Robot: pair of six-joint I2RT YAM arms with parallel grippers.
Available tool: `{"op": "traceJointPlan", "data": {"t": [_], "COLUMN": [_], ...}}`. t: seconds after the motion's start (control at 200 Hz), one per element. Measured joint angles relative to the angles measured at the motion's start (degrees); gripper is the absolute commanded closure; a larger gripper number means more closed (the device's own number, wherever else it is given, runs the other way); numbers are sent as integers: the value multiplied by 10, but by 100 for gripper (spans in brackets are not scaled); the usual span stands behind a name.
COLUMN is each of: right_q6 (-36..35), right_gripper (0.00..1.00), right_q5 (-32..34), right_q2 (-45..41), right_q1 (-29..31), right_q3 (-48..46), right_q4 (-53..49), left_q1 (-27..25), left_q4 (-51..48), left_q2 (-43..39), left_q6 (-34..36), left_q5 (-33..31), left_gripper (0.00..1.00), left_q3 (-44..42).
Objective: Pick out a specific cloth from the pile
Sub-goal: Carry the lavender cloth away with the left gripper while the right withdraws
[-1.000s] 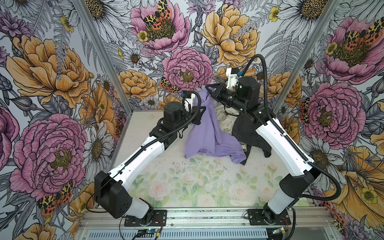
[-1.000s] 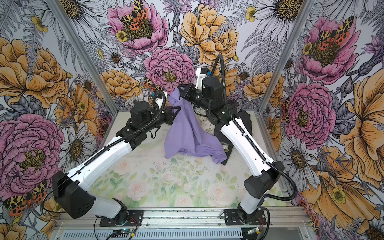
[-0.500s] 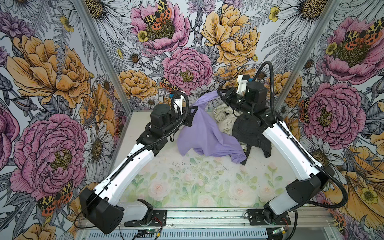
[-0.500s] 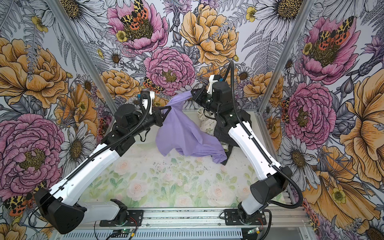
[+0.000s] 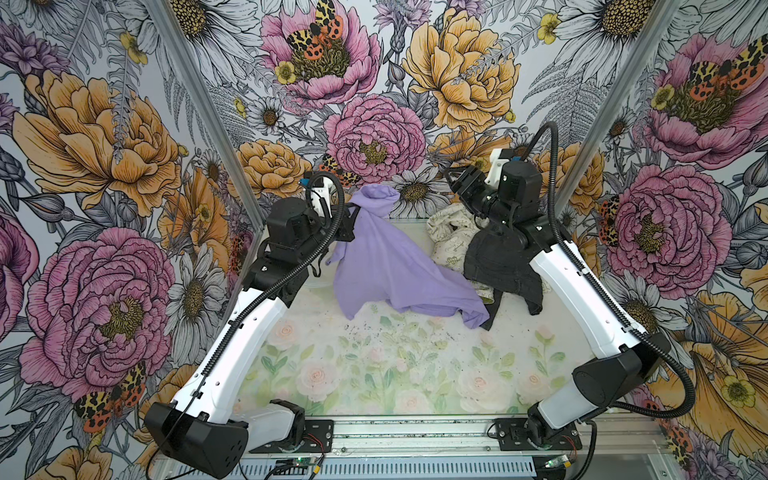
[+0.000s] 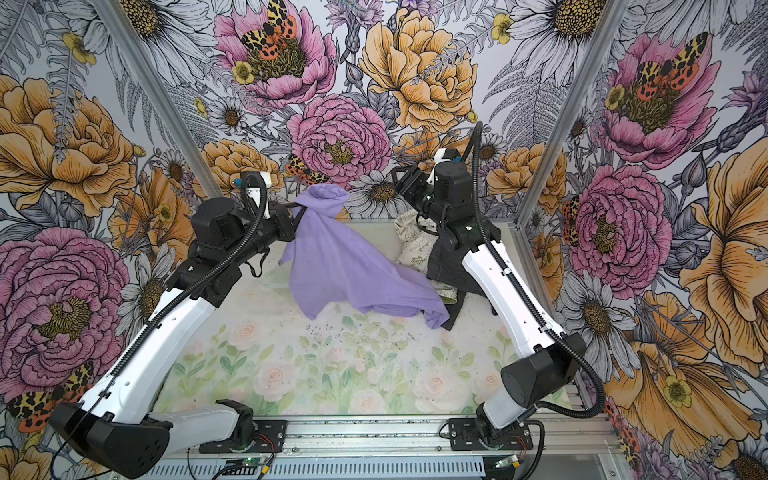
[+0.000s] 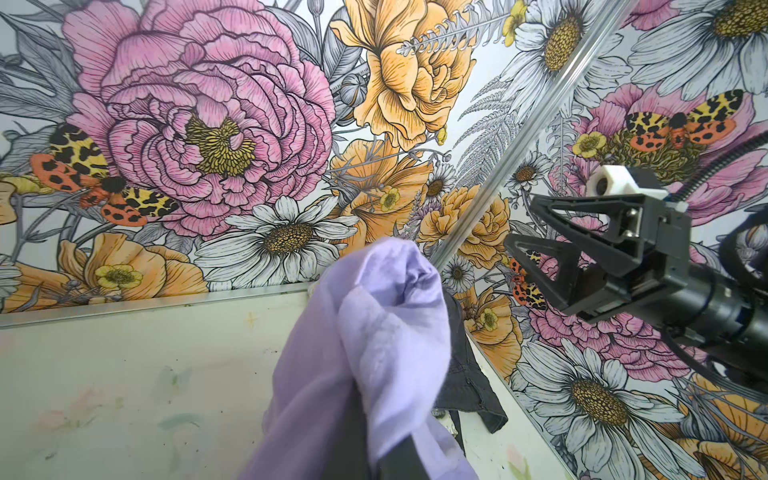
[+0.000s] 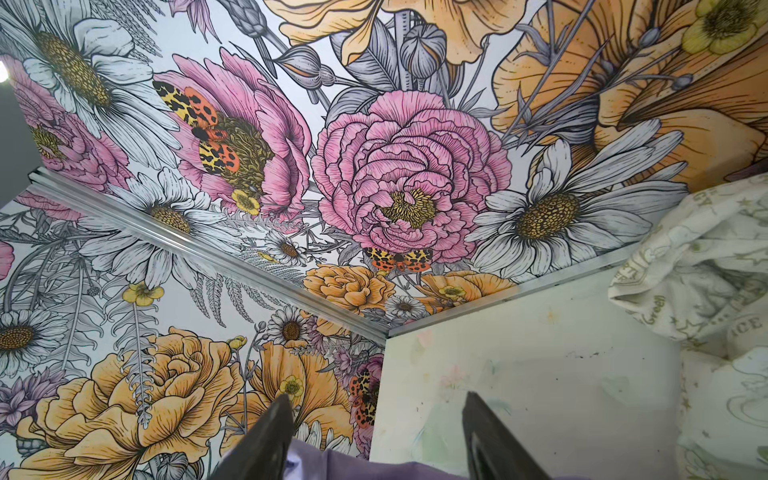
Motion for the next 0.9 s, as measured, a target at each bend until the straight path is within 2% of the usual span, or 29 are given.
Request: {"op": "traceJointPlan", "data": {"t": [0.305, 0.606, 0.901], "right_q6": [-13, -18, -21], "right_gripper": [14, 13, 13], "right_q5": [5, 7, 7], "right_q2": [-7, -8, -8], "right_q1": [0, 0, 0], "right_q3": [0, -2, -2], "right_q4": [1, 0, 0], "left_q1": [71, 140, 221], "left_q4": [-47, -78, -128], "left_q2": [1, 25, 118], "left_q6": [0, 6, 38], "left_q5": [21, 36, 31], "left_gripper": [100, 100, 100], "left_q3": [87, 186, 331]}}
